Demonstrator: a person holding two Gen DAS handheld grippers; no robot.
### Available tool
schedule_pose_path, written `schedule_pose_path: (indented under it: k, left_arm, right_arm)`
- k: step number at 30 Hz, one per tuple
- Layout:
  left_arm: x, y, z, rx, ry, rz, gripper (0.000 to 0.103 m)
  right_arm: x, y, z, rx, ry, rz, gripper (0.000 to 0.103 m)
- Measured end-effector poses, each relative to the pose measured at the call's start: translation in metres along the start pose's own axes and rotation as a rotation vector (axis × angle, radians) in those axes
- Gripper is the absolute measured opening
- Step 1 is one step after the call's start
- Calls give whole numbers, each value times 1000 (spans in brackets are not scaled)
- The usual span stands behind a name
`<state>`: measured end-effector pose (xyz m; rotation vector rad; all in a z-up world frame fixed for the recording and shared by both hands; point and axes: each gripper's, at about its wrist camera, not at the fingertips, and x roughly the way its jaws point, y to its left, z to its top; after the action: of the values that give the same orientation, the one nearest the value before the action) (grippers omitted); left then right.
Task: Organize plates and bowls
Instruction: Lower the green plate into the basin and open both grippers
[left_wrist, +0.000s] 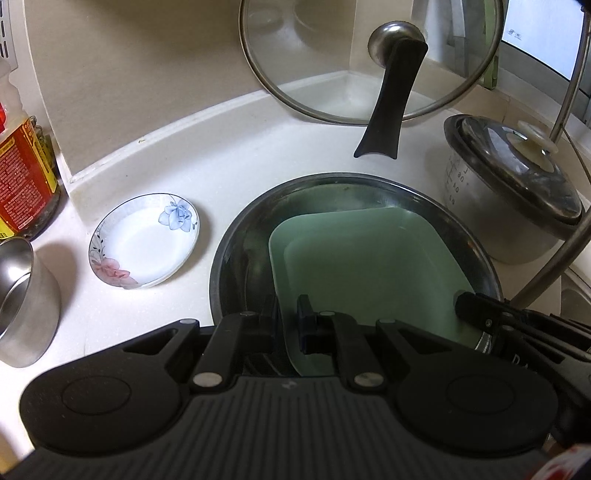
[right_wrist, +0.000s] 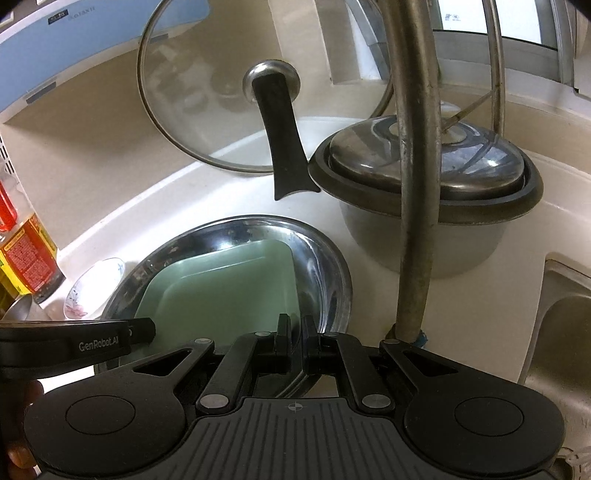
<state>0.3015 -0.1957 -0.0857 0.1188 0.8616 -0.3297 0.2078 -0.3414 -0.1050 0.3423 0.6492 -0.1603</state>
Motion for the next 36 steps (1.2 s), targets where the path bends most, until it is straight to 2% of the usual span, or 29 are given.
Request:
schedule_pose_path:
  k: [6, 8, 11, 14, 16, 18, 26, 31, 36]
  left_arm:
    - [1, 3, -1, 5, 9, -3, 12]
    - [0, 3, 0, 6, 4, -3, 21]
    - [-5, 3, 1, 10, -7, -3, 22]
    - [-13, 5, 1, 10, -20, -9, 25]
    - [-20, 8, 0, 12, -25, -11, 28]
    - [-28, 10, -1, 18, -31, -17, 31]
    - [-59, 24, -7, 5, -52, -19, 42]
    - [-73, 35, -17, -14, -41, -6, 45]
    - [-86, 47, -28, -32, -33, 13, 49]
  right_arm:
    - [1, 1, 0, -1, -2, -5, 6]
    - [0, 1, 1, -3, -9, 6, 6]
    - [-2, 2, 2, -6, -15, 12, 11]
    - [-6, 2, 3, -1, -23, 20, 27]
    - [-12, 2, 4, 3, -39, 26, 44]
    - [-18, 3, 4, 7, -55, 37, 49]
    - [-34, 5, 5, 25, -46, 66, 57]
    - [-45, 7, 1, 27, -39, 77, 64]
    - [-56, 12, -5, 24, -20, 97, 66]
